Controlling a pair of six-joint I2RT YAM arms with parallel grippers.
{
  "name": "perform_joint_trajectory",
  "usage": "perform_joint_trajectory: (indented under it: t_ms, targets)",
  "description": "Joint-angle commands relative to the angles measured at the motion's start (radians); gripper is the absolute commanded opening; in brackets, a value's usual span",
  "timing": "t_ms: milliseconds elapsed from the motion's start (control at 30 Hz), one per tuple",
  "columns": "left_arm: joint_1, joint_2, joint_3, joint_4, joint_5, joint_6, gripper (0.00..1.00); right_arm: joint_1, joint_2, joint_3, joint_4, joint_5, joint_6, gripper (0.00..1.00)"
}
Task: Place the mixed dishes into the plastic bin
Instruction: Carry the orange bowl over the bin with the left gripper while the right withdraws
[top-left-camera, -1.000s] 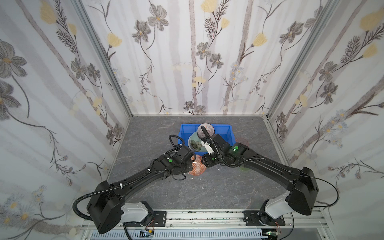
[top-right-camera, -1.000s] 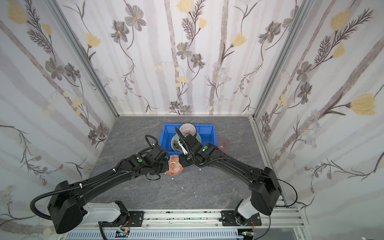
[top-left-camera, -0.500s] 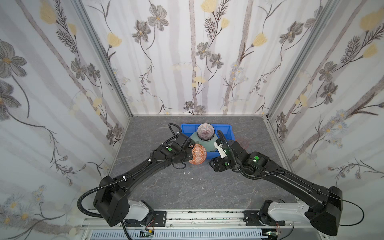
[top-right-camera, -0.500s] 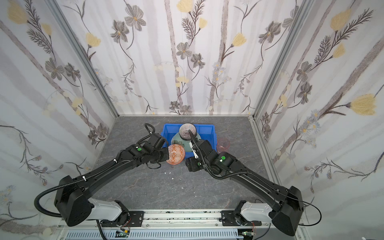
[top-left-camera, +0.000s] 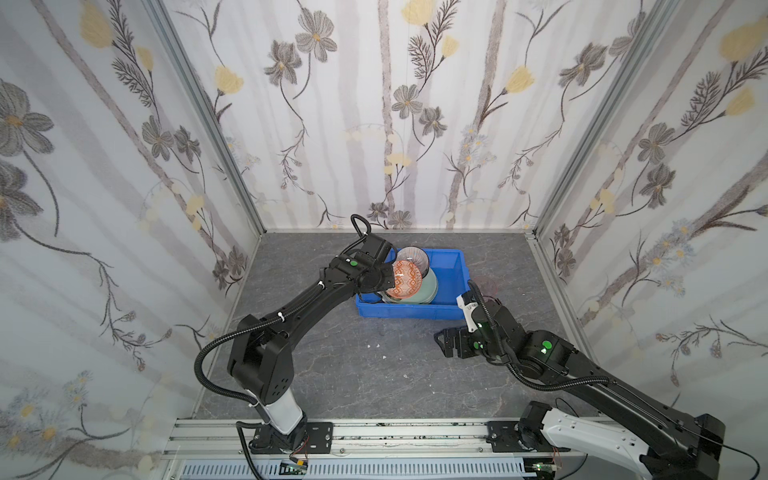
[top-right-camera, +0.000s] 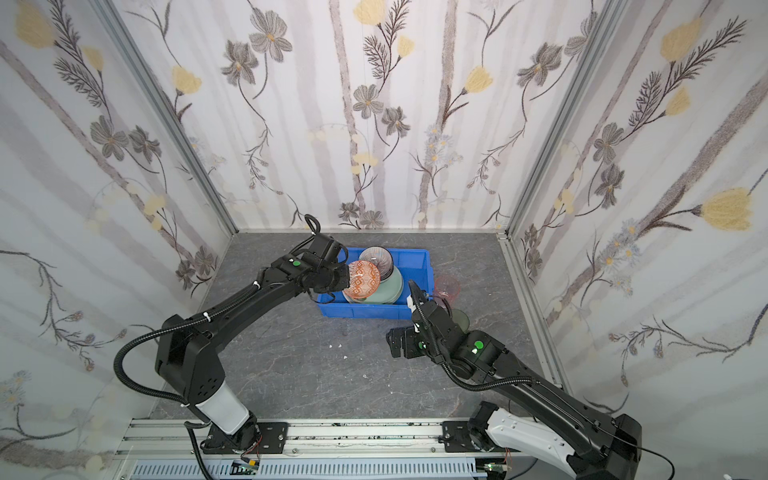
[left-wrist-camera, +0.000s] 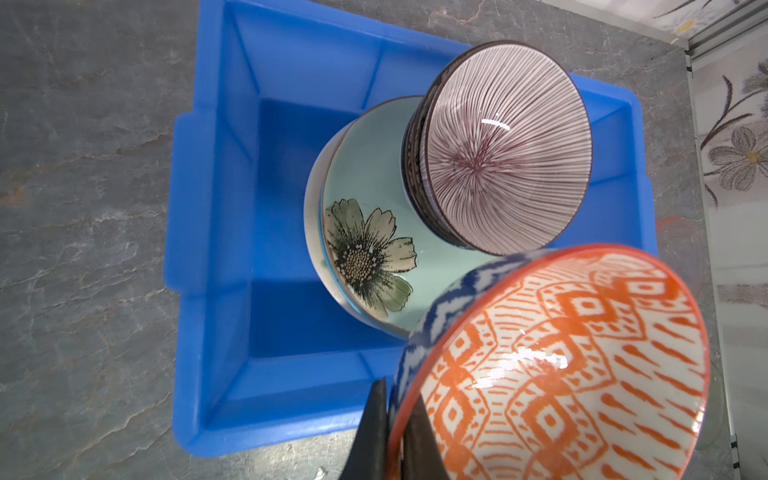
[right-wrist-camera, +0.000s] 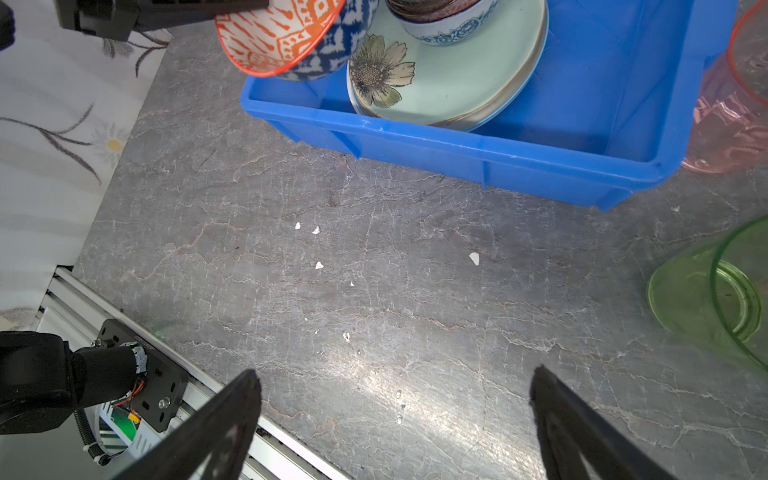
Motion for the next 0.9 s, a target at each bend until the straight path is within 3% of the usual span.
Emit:
perform_joint_trajectory:
  t_ms: [0, 467, 867]
  targets:
    - [0.007, 0.051, 0.069, 0.022, 0.019, 0.044, 0.0, -0.001, -0.052, -0.04, 0.019, 0.025, 0.067, 1.0]
    - [0.034, 0.287, 0.349, 0.023, 0.022, 0.078, 0.0, -0.013, -0.254, -0.171, -0.052, 0.085, 0.172, 1.0]
    - [0.044, 0.374, 0.425, 0.023, 0.007, 0.076, 0.0, -0.013, -0.294, -0.209, -0.062, 0.09, 0.206, 1.0]
